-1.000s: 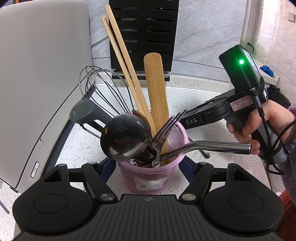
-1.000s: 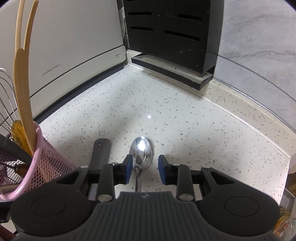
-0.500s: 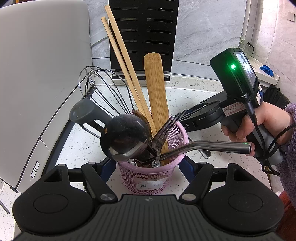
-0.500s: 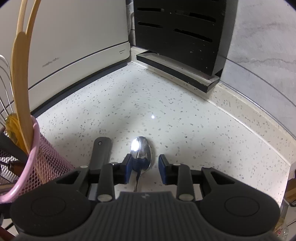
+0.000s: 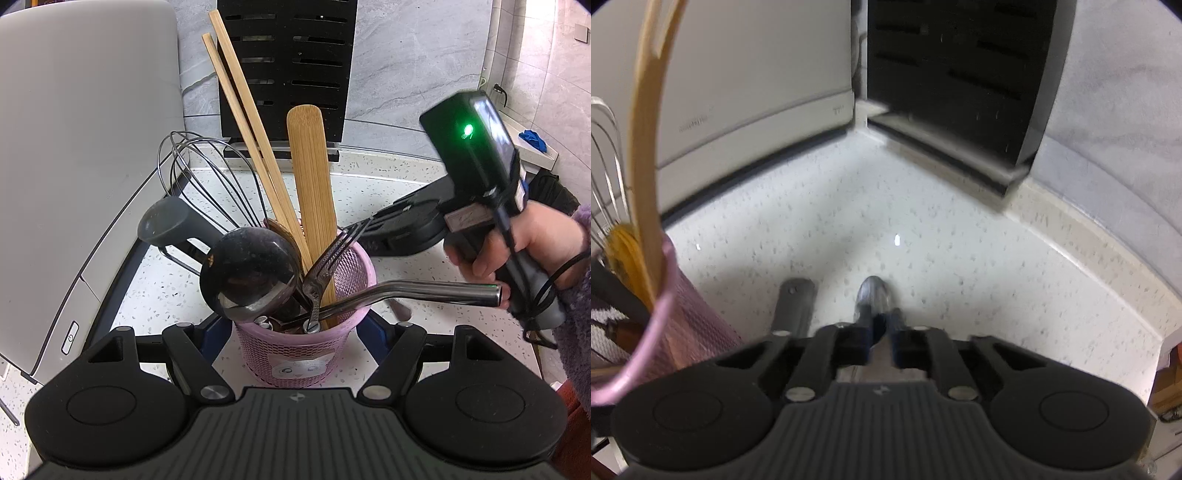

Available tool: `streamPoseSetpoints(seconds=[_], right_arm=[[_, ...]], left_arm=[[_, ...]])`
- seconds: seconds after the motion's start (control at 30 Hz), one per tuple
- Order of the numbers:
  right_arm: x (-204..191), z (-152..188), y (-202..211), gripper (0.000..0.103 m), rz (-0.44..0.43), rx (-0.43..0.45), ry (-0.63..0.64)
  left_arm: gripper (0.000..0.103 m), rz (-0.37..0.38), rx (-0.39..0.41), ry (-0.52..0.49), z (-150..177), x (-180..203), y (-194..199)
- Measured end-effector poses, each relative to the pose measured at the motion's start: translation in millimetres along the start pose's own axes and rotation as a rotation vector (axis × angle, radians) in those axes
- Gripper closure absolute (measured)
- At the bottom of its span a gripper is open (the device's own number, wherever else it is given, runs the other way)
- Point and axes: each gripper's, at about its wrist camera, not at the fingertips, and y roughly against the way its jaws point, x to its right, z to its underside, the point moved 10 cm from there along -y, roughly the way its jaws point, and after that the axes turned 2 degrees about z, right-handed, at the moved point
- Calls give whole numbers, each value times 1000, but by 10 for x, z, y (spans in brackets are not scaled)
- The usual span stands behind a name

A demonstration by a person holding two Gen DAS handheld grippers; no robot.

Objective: Organize utensils
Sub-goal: 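Move the right gripper to the silver spoon and grasp it, then lift the silver spoon with the right gripper over the pink cup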

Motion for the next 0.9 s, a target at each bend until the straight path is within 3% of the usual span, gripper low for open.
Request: streamPoseSetpoints(seconds=[0.63, 0.9], right_arm=[[-17, -60, 274, 103, -55, 27, -36], [44, -171, 631, 103, -73, 116, -69]], left_arm=[[18, 0, 0, 0, 0, 0, 3], [18, 0, 0, 0, -1, 0, 3]])
